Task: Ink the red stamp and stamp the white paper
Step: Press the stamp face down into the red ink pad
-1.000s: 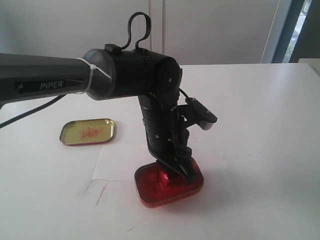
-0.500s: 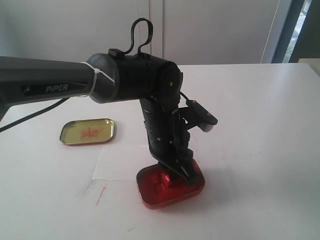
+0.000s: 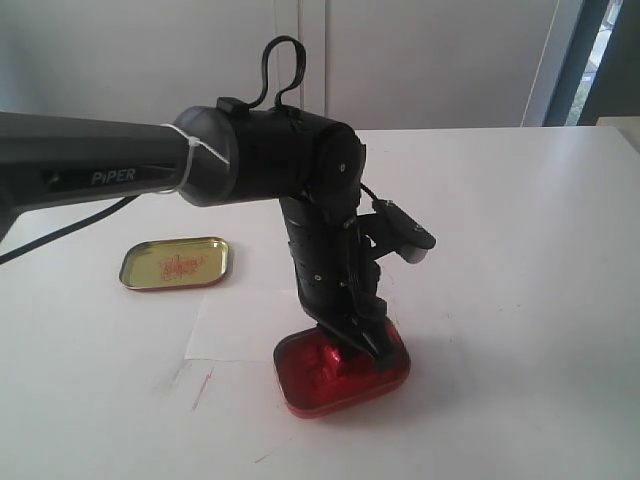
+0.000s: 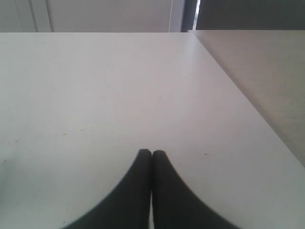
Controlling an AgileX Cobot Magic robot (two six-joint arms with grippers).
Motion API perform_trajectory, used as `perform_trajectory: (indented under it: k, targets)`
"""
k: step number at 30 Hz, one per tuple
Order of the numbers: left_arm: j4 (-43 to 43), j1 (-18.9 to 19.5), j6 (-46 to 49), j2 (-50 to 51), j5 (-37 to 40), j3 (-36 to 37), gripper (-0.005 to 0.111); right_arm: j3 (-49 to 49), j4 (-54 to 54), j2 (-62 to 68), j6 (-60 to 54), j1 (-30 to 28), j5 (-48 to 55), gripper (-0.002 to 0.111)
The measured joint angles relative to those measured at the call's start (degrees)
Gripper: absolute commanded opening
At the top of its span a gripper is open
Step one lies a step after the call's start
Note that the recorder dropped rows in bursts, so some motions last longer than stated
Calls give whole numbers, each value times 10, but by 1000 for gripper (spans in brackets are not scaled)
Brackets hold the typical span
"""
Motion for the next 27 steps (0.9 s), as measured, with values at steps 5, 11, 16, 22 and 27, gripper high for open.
perform_trajectory:
  k: [5, 11, 16, 22, 27]
  targets:
    - [-2, 0, 0, 0, 1, 0, 0, 0, 0, 0, 0, 0, 0, 0]
    - [-2, 0, 0, 0, 3, 0, 0, 0, 0, 0, 0, 0, 0, 0]
    - [-2, 0, 0, -6, 5, 0, 0, 0, 0, 0, 0, 0, 0, 0]
    - [-4, 1, 4, -9, 12, 0, 0, 0, 0, 0, 0, 0, 0, 0]
    - [-4, 1, 5, -9, 9, 0, 0, 0, 0, 0, 0, 0, 0, 0]
